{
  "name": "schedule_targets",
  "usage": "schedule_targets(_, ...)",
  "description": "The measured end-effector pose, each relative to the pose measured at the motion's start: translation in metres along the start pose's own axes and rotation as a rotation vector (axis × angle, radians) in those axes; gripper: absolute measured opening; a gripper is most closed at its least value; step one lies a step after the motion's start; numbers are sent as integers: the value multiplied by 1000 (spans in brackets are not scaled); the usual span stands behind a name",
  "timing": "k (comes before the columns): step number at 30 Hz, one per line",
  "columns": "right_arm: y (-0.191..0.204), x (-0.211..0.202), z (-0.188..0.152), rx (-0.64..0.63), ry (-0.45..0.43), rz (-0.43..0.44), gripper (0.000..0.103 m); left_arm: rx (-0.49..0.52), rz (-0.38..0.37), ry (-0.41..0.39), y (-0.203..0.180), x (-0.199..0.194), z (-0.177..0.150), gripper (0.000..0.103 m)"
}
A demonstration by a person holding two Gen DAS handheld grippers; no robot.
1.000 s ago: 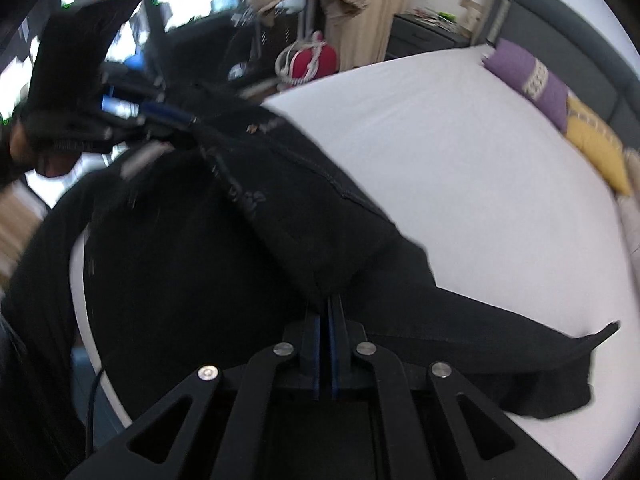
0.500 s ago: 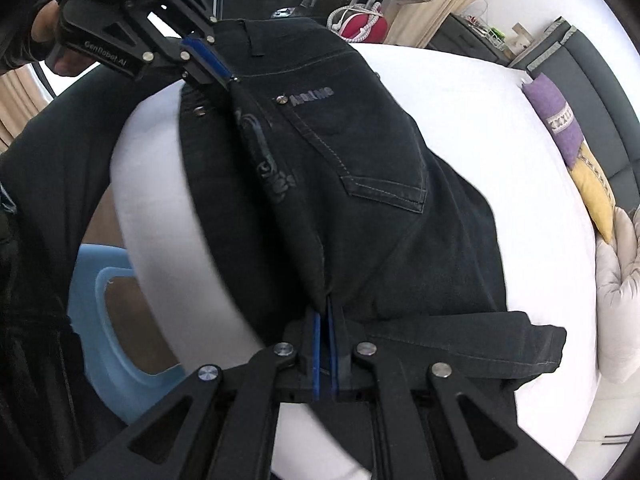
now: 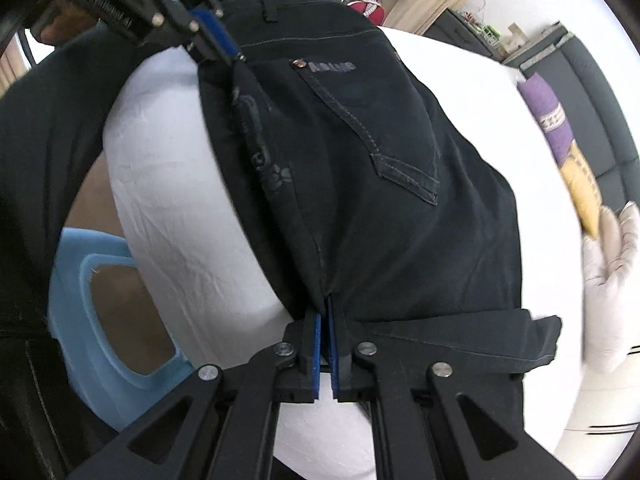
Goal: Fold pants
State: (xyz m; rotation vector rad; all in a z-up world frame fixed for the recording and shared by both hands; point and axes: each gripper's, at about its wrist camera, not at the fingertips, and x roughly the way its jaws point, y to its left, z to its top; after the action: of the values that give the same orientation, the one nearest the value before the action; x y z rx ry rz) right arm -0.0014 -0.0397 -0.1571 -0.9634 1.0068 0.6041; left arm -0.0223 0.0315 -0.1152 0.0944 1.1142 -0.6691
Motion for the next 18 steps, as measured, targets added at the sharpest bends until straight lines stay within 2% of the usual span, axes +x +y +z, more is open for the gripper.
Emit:
schedule_targets(7, 11, 3, 0, -13, 10, -49, 7, 48, 16, -2, -5, -22, -12, 17)
schedule_targets(9, 15, 4, 0, -8, 15, -61, 7, 36, 21, -2, -2, -32, -14, 17)
schedule_targets(13, 22, 4, 2, 11, 25, -78, 7, -17, 79, -7, 11, -48, -14, 17)
schedule_targets(18, 26, 3, 3, 46, 31, -90, 7, -65, -1, -107, -3, -56, 12, 17)
